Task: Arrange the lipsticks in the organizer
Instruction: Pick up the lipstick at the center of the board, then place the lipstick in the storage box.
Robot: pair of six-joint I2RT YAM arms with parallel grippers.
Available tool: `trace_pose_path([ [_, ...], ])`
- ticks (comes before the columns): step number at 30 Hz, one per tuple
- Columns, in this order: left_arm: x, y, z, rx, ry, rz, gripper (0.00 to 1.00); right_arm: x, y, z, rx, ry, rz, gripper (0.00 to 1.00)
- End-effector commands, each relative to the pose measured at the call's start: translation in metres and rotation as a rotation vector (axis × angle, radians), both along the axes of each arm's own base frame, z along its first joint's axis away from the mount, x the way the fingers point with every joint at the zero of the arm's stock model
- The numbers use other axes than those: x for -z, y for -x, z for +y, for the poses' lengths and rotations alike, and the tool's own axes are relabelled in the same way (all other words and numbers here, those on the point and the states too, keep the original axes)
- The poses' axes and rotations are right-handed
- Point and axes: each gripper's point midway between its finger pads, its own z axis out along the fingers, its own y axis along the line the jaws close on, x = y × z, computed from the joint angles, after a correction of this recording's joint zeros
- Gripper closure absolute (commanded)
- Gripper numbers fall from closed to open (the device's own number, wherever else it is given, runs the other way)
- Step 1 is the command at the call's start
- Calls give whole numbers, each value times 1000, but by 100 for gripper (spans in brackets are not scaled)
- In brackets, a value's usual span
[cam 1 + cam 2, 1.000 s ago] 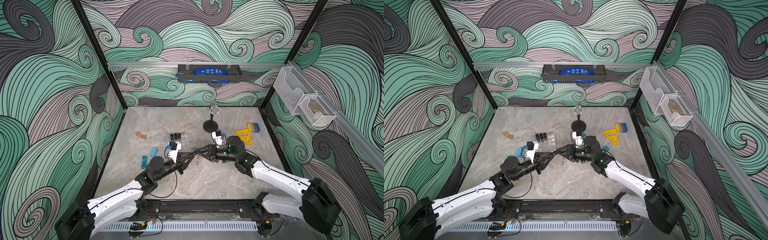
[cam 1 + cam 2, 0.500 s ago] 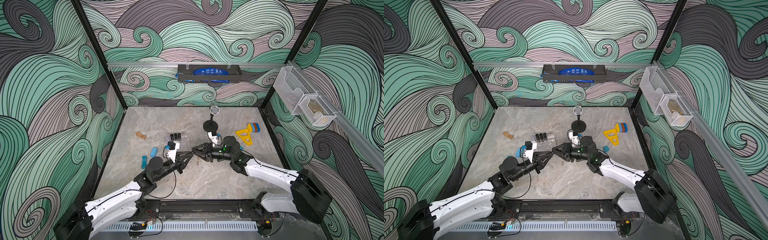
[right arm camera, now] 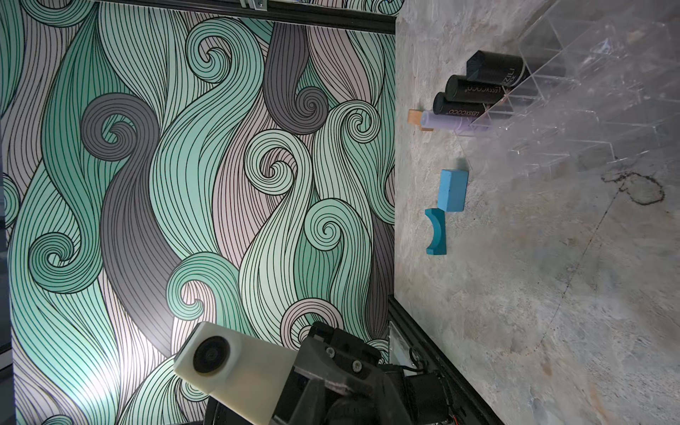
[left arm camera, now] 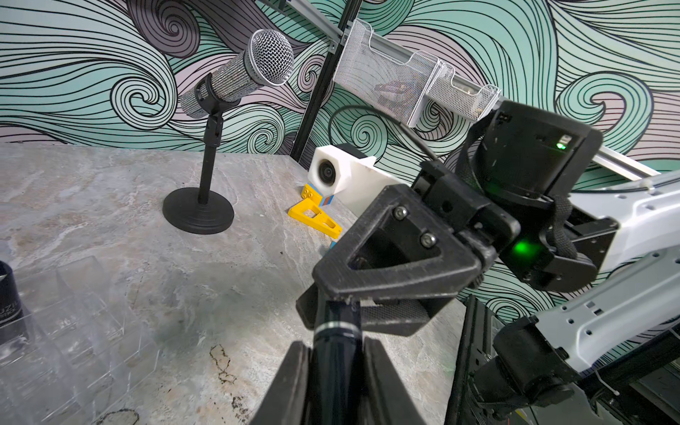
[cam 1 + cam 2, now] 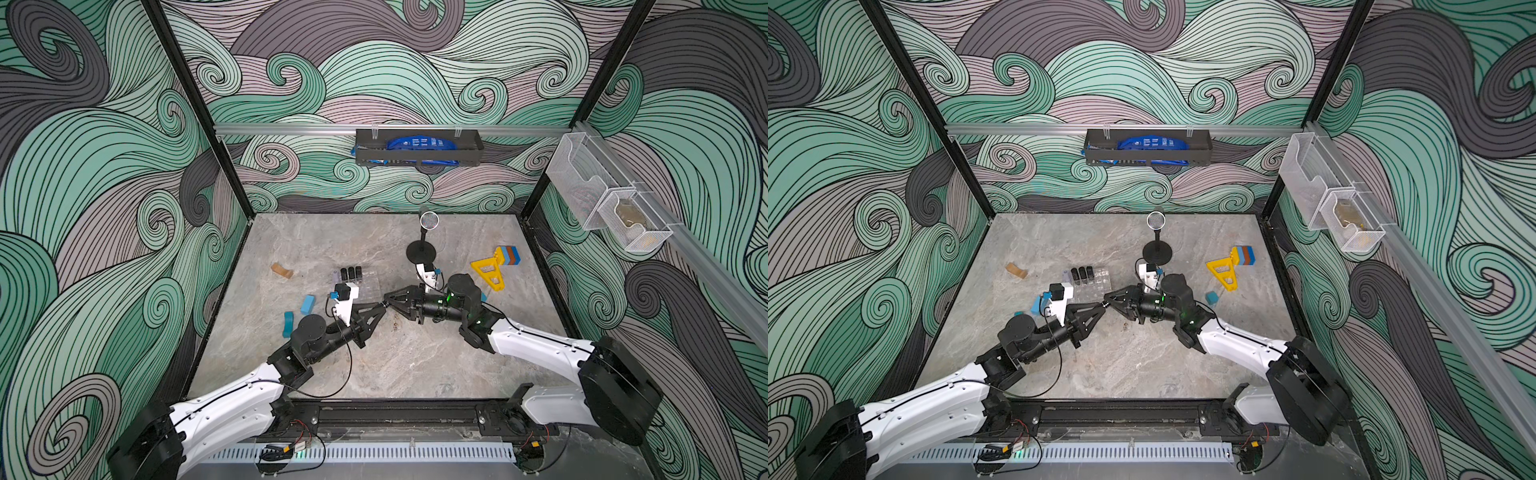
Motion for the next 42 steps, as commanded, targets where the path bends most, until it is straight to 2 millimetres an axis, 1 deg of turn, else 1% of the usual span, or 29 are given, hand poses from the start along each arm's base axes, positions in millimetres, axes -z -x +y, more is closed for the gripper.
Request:
trace_pose_path([
  [1, -15, -4, 6, -38, 38, -35, 62, 4, -3, -4, 39, 5, 5, 80],
  [4, -15, -5, 9, -53, 47, -32, 51, 5, -4, -5, 49, 6, 8, 81],
  [6, -16, -5, 13, -70, 60, -31, 46, 7, -5, -6, 58, 11, 10, 81],
  [8, -18, -6, 20, -103, 68, -29, 41, 9, -8, -8, 68, 20, 11, 81],
  [10, -21, -9, 29, -153, 47, -11, 40, 14, -13, -10, 85, 49, 3, 82],
  [11, -17, -12, 36, -192, 12, 15, 39, 16, -17, -12, 94, 71, -13, 82],
  [13, -10, -17, 54, -286, -49, 66, 39, 26, -30, -19, 140, 160, -53, 82],
  [14, -6, -22, 68, -360, -80, 102, 38, 31, -40, -24, 178, 217, -86, 82],
  [15, 5, -26, 83, -431, -121, 156, 38, 36, -52, -32, 228, 296, -146, 83],
  [16, 10, -28, 95, -485, -152, 198, 38, 44, -61, -38, 265, 392, -177, 84],
  [17, 16, -29, 105, -520, -191, 238, 38, 46, -73, -45, 309, 505, -257, 85],
  [19, 27, -30, 120, -566, -251, 298, 38, 42, -92, -45, 366, 670, -401, 88],
  [20, 30, -31, 125, -582, -266, 314, 38, 39, -100, -44, 390, 741, -470, 89],
  [22, 38, -32, 134, -614, -286, 349, 38, 36, -114, -34, 410, 845, -577, 90],
  [24, 47, -33, 141, -638, -299, 385, 38, 37, -131, -25, 435, 924, -654, 91],
  [25, 49, -33, 143, -643, -300, 398, 38, 35, -138, -19, 437, 937, -681, 91],
  [29, 50, -33, 146, -642, -287, 406, 38, 43, -161, 10, 398, 969, -744, 92],
  [31, 51, -33, 148, -648, -293, 400, 38, 47, -169, 23, 375, 979, -763, 92],
  [34, 53, -33, 149, -649, -289, 404, 38, 56, -179, 37, 355, 994, -779, 93],
  [39, 54, -35, 147, -637, -275, 405, 38, 67, -188, 52, 340, 994, -776, 93],
  [42, 53, -36, 146, -631, -269, 405, 38, 77, -190, 56, 329, 1005, -767, 93],
])
